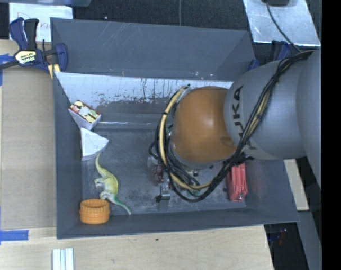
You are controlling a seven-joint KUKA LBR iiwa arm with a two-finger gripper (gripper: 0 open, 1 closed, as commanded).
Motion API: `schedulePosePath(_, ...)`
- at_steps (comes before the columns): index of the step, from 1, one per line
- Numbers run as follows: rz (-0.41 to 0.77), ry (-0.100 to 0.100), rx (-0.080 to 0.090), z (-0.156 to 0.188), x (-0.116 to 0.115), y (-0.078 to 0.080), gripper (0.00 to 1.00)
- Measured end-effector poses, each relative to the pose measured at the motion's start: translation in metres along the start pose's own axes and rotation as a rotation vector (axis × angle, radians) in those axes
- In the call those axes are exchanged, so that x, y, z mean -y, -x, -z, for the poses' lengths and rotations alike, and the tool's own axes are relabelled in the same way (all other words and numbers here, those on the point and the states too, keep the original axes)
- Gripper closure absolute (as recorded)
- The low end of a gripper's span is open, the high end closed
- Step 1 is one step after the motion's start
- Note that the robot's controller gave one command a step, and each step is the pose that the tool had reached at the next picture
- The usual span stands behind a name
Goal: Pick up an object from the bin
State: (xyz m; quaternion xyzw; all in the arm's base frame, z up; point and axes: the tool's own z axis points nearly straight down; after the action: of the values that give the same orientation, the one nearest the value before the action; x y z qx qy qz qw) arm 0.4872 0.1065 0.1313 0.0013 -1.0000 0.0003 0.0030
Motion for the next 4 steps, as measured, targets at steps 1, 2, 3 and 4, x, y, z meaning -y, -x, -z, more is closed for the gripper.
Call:
schedulePosePath(1,-0.003,0.001,0.008,0.004,0.0,0.002,0.0)
schedulePosePath(2,0.198,-0.001,0.006,-0.06,0.079,0.037,0.0)
schedulePosePath(3,0.337,0.0,0.018,-0.004,0.087,0.043,0.0)
schedulePosePath(4,0.365,0.0,0.008,-0.024,0.096,0.064,0.0)
